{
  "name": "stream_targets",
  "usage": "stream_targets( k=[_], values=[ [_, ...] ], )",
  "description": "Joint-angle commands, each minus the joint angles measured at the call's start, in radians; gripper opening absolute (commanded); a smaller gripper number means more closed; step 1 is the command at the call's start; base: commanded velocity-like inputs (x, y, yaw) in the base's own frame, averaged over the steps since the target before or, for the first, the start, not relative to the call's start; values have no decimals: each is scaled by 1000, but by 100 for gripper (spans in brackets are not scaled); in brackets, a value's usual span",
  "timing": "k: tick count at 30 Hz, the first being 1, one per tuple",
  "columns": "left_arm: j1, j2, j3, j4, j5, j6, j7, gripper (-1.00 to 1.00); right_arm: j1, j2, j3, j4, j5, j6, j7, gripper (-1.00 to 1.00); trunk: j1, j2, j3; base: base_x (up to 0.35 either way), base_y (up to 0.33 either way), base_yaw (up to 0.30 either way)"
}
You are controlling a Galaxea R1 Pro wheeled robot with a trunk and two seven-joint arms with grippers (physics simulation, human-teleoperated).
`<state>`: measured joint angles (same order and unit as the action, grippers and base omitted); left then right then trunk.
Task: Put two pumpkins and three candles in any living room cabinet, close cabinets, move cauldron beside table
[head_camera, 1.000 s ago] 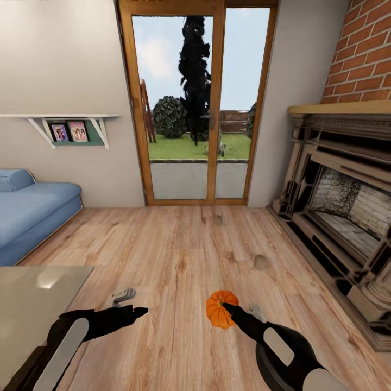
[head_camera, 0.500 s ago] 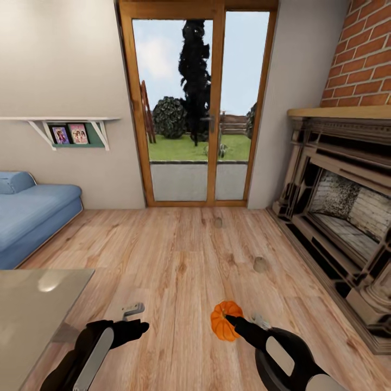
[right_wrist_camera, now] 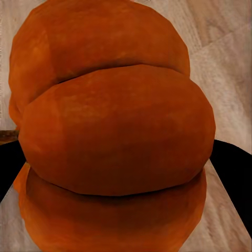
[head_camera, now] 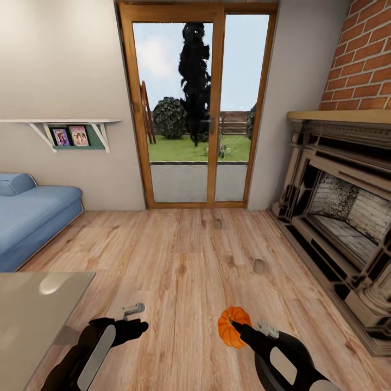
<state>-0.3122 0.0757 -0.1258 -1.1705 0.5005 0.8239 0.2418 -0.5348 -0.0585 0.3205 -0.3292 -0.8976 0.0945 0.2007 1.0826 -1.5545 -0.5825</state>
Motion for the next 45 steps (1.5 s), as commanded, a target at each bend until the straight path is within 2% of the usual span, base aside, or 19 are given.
stream_targets(
  k=[1, 11, 16, 45],
  values=[
    [-1, 1, -3, -3, 10, 2, 8, 100, -1, 0, 4, -1, -8, 3, 3, -100, 0, -1, -1, 0, 0, 0],
    [-1, 1, -3, -26, 12, 4, -1, 100, -1, 0, 3, -2, 0, 30, 65, -100, 0, -1, -1, 0, 0, 0],
    [-1, 2, -3, -29, 12, 5, 0, 100, 0, 0, 3, -1, 0, 28, 65, -100, 0, -1, -1, 0, 0, -46],
    [1, 4, -3, -70, 13, 15, 1, 100, -1, 0, 5, 22, 2, 25, 63, -100, 0, -1, -12, 0, 0, -254]
  ],
)
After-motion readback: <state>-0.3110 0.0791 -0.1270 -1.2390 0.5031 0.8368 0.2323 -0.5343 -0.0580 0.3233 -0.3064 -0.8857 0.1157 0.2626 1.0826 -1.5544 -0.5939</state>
